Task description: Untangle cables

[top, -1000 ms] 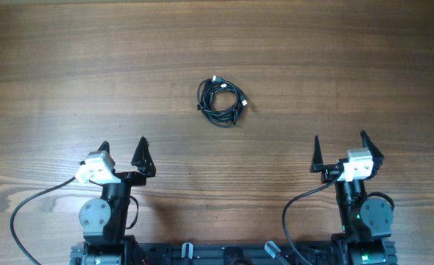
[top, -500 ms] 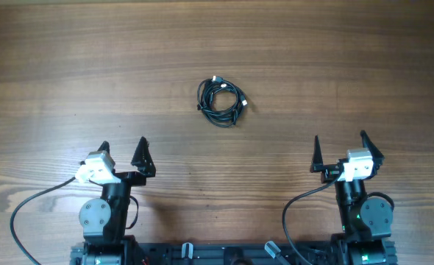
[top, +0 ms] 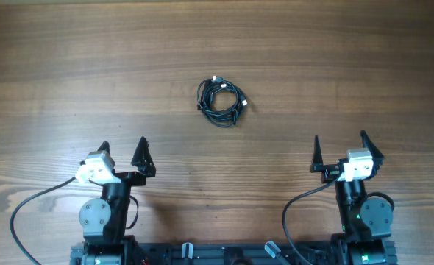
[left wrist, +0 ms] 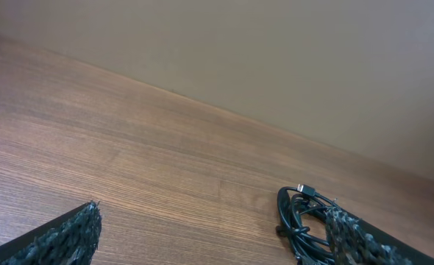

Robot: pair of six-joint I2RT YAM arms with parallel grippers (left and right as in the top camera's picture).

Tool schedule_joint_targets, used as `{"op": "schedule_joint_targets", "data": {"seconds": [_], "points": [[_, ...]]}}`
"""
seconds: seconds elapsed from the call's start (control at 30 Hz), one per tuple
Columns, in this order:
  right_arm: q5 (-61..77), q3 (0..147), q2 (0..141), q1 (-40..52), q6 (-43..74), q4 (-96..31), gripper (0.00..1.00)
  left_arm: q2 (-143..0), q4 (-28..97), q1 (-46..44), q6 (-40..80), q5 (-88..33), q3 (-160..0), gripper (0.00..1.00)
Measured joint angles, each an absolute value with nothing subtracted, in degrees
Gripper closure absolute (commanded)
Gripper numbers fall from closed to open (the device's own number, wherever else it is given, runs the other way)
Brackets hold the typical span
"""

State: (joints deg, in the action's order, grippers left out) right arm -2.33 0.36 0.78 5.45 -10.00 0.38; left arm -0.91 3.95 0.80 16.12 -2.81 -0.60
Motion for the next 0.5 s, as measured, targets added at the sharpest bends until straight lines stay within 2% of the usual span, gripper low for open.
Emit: {"op": "schedule_joint_targets", "data": {"seconds": [0.5], "points": [[-2.31,0.36,0.78,5.45,-10.0,0.38,0.0,-0.91,3.95,0.8,16.1,-2.81,-0.6,0.0]]}}
